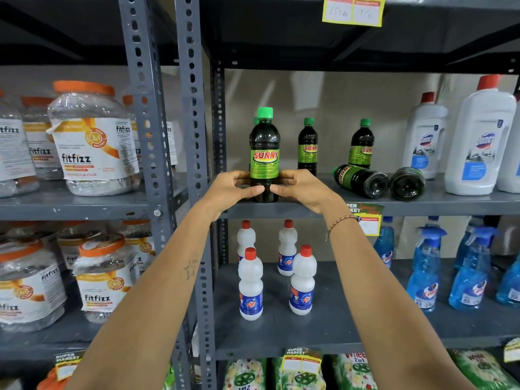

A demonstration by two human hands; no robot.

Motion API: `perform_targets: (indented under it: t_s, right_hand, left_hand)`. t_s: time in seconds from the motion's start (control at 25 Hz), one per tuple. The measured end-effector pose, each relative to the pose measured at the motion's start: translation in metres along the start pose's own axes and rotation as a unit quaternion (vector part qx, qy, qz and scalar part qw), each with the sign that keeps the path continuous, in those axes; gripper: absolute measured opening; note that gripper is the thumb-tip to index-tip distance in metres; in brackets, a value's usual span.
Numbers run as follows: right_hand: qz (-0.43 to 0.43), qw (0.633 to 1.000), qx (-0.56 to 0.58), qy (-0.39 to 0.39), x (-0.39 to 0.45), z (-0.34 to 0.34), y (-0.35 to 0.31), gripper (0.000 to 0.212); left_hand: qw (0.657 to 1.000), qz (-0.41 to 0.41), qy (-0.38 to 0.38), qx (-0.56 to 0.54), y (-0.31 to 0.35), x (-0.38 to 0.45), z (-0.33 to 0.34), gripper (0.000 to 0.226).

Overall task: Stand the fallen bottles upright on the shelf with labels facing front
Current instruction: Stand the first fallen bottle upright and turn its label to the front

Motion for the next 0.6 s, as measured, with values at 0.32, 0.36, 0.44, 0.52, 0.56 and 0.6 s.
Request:
perform_targets:
  t_s: [0.32,0.36,0.44,0.52,0.56,0.6]
  right_hand:
    - [0.014,0.996,-0.031,0.081,-0.009,-0.015,-0.006,0.054]
    - [0.001,0.991,-0.050,0.124,-0.010,-0.023,-0.012,0.047]
    - [-0.025,0.968,-0.097,0.230,-0.012,-0.046,-0.027,0.026]
    - [-0.034,0.936,-0.178,0.303,-0.016,-0.070,-0.042,0.013]
    - [-0.024,0.918,-0.233,0.320,-0.019,-0.081,-0.048,0.012]
    - [-0.006,0.898,-0.294,0.327,-0.023,-0.092,-0.052,0.015]
  left_hand:
    - [0.984,0.058,0.154,0.061,0.009,-0.029,0.001,0.040]
    - [0.965,0.114,0.233,0.037,0.013,-0.041,0.008,0.028]
    - [0.935,0.210,0.286,0.003,0.020,-0.055,0.038,0.019]
    - [0.939,0.249,0.234,0.044,0.022,-0.051,0.077,0.020]
    - [0.942,0.254,0.203,0.081,0.023,-0.044,0.095,0.020]
    - [0.940,0.260,0.182,0.124,0.025,-0.037,0.112,0.020]
Point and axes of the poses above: each hand's wrist, its own x-axis towards the middle knuckle, its own z-axis out of the palm, y = z × x, the point moved 3 cm from there along x, towards the middle knuckle, and after that the axes turned 9 degrees about -z, right-handed, at the moved point
